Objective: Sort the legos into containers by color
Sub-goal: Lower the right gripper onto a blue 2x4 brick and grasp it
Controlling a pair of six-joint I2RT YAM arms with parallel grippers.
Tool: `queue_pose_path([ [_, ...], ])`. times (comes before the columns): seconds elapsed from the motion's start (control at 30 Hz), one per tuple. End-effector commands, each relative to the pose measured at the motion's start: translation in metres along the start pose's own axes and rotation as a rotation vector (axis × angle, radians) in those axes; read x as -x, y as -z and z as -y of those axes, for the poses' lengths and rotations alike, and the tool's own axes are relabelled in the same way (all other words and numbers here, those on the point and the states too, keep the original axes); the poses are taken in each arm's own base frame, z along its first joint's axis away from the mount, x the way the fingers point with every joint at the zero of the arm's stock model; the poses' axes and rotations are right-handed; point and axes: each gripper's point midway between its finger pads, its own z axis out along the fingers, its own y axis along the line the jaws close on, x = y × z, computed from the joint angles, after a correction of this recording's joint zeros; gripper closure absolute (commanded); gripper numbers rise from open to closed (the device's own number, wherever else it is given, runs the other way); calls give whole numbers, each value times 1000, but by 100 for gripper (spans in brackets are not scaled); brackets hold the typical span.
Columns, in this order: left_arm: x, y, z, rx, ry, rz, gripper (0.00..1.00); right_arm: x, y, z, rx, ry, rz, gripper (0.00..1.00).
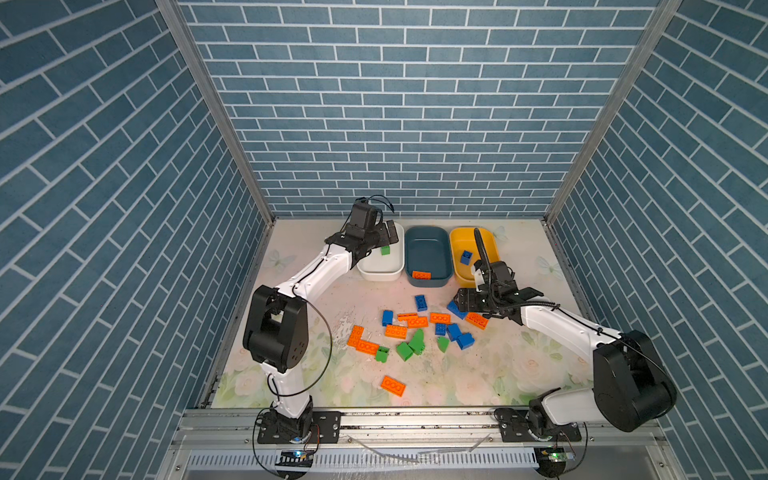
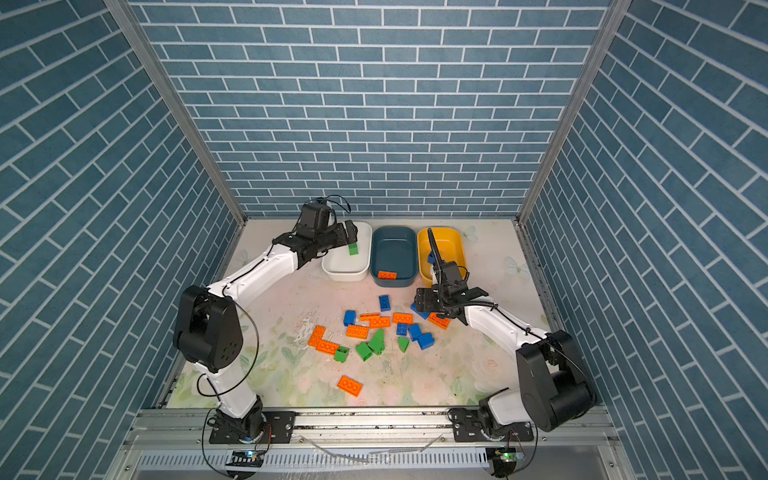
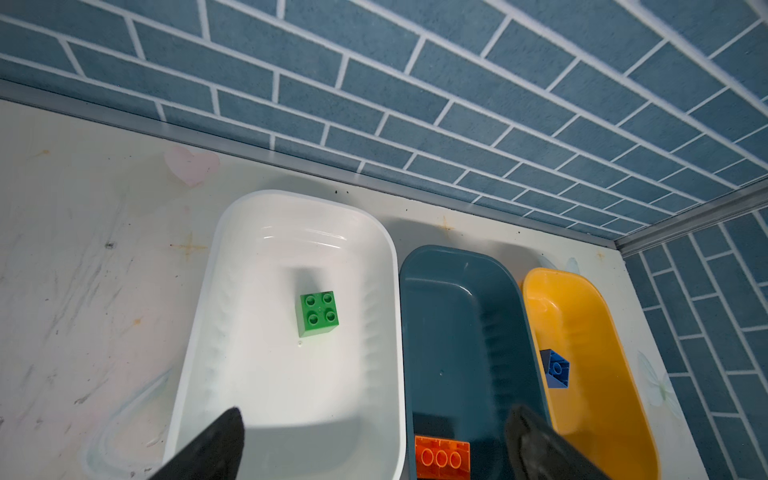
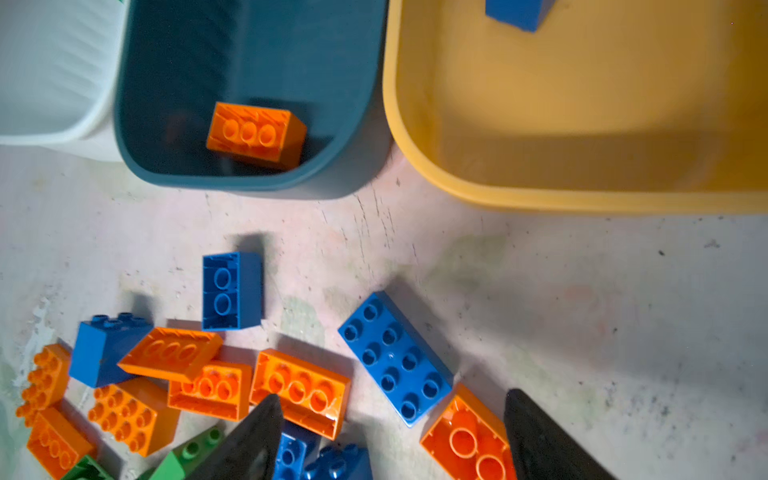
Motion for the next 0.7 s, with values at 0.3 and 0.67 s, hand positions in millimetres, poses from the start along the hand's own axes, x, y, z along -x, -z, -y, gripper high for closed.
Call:
queue_pose_path([
  [0.3, 2, 18, -23, 74, -24, 73, 1, -29, -22, -2, -13, 416, -366, 35],
  [0.67, 3, 28, -39, 149, -33, 100, 1, -15, -48, 5, -121, 497, -390, 47],
])
